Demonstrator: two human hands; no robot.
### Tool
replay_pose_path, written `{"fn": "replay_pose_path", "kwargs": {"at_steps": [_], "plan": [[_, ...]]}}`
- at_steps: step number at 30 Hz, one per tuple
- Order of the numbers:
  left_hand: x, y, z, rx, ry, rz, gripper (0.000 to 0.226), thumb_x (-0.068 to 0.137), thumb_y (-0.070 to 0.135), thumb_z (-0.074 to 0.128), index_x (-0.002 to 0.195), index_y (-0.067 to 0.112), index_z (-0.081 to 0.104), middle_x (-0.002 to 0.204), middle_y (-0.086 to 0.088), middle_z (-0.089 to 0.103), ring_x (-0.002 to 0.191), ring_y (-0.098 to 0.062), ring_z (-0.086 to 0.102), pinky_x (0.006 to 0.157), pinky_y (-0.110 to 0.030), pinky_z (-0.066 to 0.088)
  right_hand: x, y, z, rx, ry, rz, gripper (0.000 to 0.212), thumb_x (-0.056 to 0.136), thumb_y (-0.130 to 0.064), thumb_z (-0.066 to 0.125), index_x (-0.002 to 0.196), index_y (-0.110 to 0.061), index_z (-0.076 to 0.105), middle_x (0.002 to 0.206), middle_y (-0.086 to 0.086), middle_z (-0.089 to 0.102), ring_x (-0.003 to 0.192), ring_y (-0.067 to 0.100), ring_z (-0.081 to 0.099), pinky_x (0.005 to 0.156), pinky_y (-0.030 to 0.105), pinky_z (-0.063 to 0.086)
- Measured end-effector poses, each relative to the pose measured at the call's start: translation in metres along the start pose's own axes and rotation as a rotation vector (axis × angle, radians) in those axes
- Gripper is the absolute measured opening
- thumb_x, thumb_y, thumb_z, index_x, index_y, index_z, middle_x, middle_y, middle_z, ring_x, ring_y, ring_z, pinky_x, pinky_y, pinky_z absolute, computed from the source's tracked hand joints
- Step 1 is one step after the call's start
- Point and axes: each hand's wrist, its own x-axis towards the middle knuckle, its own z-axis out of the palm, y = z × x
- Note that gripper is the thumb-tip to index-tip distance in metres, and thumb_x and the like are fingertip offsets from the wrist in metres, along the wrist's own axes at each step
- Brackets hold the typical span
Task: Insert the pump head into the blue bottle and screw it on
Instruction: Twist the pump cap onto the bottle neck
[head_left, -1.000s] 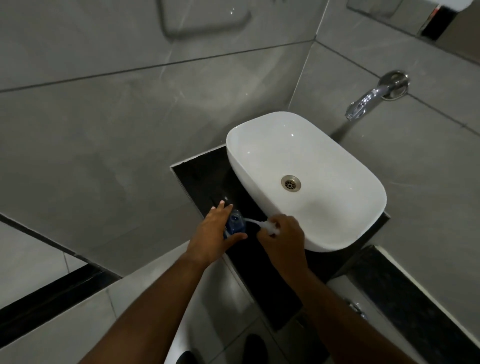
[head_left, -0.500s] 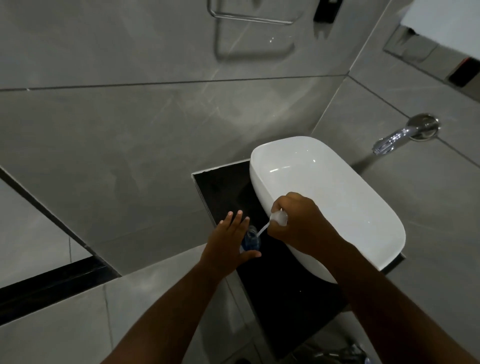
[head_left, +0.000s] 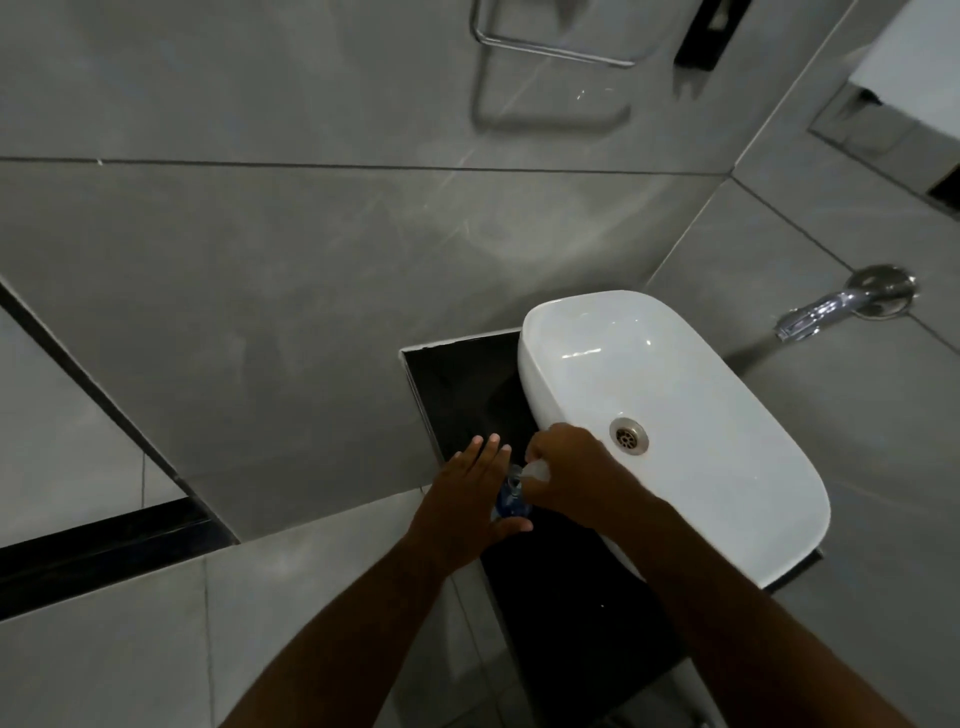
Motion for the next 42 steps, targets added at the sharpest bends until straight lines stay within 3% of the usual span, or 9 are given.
{"fn": "replay_pose_path", "kwargs": {"at_steps": [2,9,15,22,28,31,35,39,42], "plan": [[0.000,-0.001,0.002,0.047,0.016,0.015,0.096,0.083,0.078,0.034,0.151,0.015,0.007,0.160,-0.006,0.006,0.144,-0.017,-0.007,0.119,-0.044,0.007,0.007,0.001,0.009,-0.036,-0.051,0.027,0.031,0.082,-0.030,0.069,0.103,-0.007,0.065,0.104,0.011,0.066,0.097,0.026,0.064,0.090,0.034,0.051],[-0.002,-0.001,0.001,0.069,0.013,0.010,0.095,0.083,0.077,0.031,0.152,0.017,0.004,0.161,-0.004,0.000,0.144,-0.016,-0.012,0.115,-0.034,-0.006,0.004,0.008,0.030,0.139,0.090,-0.061,0.027,0.080,-0.030,0.072,0.101,-0.014,0.064,0.089,0.000,0.063,0.078,0.010,0.055,0.075,0.025,0.044],[-0.001,-0.002,-0.002,0.062,0.012,0.032,0.095,0.082,0.077,0.033,0.152,0.018,0.008,0.158,-0.002,-0.003,0.144,-0.017,-0.013,0.115,-0.035,-0.006,0.011,0.017,0.028,0.116,-0.024,-0.040,0.031,0.084,-0.024,0.070,0.111,-0.008,0.065,0.109,0.011,0.070,0.096,0.023,0.066,0.095,0.038,0.052],[0.000,-0.006,-0.004,0.167,-0.013,0.045,0.095,0.082,0.080,0.030,0.150,0.019,0.006,0.159,-0.003,-0.002,0.145,-0.021,-0.012,0.115,-0.039,-0.006,0.011,0.024,0.024,0.101,0.022,-0.007,0.040,0.080,-0.049,0.067,0.099,-0.014,0.065,0.093,0.006,0.070,0.083,0.019,0.064,0.080,0.033,0.055],[0.000,-0.003,-0.008,0.232,-0.015,0.032,0.096,0.081,0.081,0.030,0.150,0.020,0.005,0.159,-0.003,-0.002,0.144,-0.023,-0.013,0.113,-0.040,-0.008,0.008,0.029,0.040,0.222,0.014,-0.045,0.033,0.087,-0.030,0.066,0.113,-0.009,0.062,0.111,0.012,0.069,0.098,0.021,0.065,0.094,0.036,0.051],[0.001,-0.004,-0.009,0.279,-0.036,0.024,0.096,0.080,0.082,0.028,0.149,0.021,0.000,0.159,-0.003,-0.006,0.144,-0.023,-0.016,0.113,-0.039,-0.009,0.007,0.030,0.041,0.294,0.103,0.022,0.033,0.079,-0.041,0.070,0.095,-0.012,0.063,0.086,0.004,0.068,0.076,0.018,0.064,0.075,0.035,0.055],[0.003,-0.004,-0.011,0.253,-0.024,0.023,0.099,0.077,0.081,0.036,0.151,0.022,0.006,0.160,-0.003,-0.001,0.143,-0.022,-0.016,0.113,-0.040,-0.008,-0.004,0.033,0.046,0.386,0.120,-0.073,0.037,0.077,-0.032,0.073,0.110,-0.022,0.059,0.099,-0.001,0.070,0.085,0.010,0.065,0.078,0.031,0.058],[0.002,0.000,-0.016,0.202,0.021,0.027,0.098,0.074,0.077,0.049,0.150,0.023,0.019,0.160,-0.001,0.009,0.142,-0.020,-0.012,0.113,-0.040,-0.007,-0.005,0.035,0.051,0.420,0.189,-0.007,0.019,0.078,-0.030,0.071,0.089,-0.022,0.059,0.079,-0.003,0.066,0.068,0.009,0.061,0.059,0.030,0.053],[0.001,0.002,-0.019,0.182,0.036,0.019,0.097,0.072,0.075,0.053,0.149,0.026,0.022,0.160,-0.001,0.011,0.142,-0.020,-0.011,0.114,-0.041,-0.004,-0.004,0.037,0.053,0.427,0.195,0.041,0.029,0.072,-0.042,0.075,0.089,-0.025,0.058,0.077,-0.004,0.065,0.068,0.011,0.060,0.057,0.025,0.049]]}}
